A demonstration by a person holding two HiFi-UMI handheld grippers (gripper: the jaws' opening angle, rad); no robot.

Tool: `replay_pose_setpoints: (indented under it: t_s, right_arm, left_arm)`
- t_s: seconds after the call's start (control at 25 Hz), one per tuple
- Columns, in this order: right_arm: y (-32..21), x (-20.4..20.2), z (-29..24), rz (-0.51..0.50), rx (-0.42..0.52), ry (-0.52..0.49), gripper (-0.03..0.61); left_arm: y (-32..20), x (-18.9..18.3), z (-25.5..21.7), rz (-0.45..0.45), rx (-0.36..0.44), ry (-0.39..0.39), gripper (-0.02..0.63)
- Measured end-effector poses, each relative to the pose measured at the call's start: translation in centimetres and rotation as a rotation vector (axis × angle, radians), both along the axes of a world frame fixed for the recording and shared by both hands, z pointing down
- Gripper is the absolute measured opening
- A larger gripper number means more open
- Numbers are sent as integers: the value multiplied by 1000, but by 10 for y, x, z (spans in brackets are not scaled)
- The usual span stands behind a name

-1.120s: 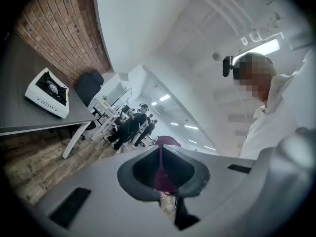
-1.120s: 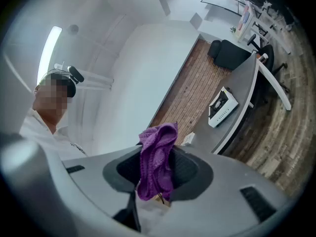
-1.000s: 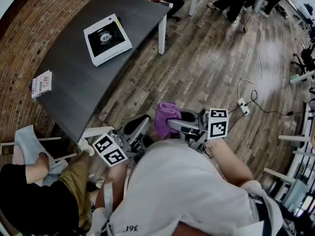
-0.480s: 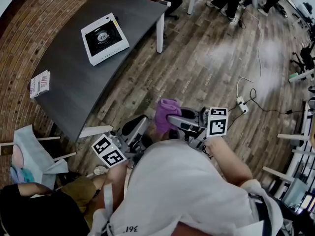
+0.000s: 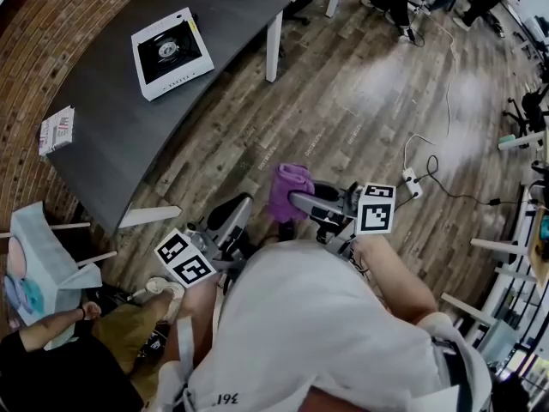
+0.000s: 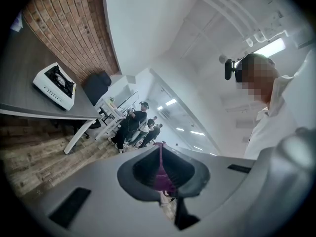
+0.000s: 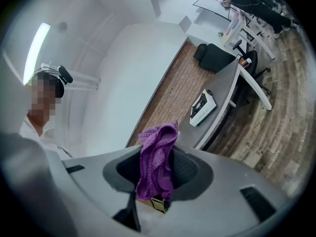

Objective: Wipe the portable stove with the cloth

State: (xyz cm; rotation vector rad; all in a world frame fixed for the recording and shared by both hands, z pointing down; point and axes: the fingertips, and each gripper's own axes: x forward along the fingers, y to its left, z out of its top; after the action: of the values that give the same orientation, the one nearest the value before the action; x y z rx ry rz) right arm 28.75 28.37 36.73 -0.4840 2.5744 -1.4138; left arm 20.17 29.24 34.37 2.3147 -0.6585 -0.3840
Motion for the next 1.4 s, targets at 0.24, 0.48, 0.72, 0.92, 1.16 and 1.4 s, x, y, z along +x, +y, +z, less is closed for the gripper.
replay_pose_setpoints:
  t_s: [0.24,0.48,0.72,0.92,1.16,1.4]
  right_arm:
    - [-10,22,15,14,-22,33,146]
    - [-29,34,29,79,-5,143,135]
    - [-55,13,26,75,6,149,118]
    - [-83,-21,21,79,34,152,112]
    - [-125,-73,9,99,97,180,114]
    - [-162,-128,4,123,98,198,115]
  left_arm:
    - [-3,10,5,-63,-10,-7,22]
    - [-2,4,13,-122,-46,-26,23]
    - [-18,-21,18,-143,-56,-25,23]
    - [-44,-48,16,-108,-51,-31,23]
    - [-86,-103,9,-77,-47,-41,23]
    - [-122,-165,1,-63,-29,-35,23]
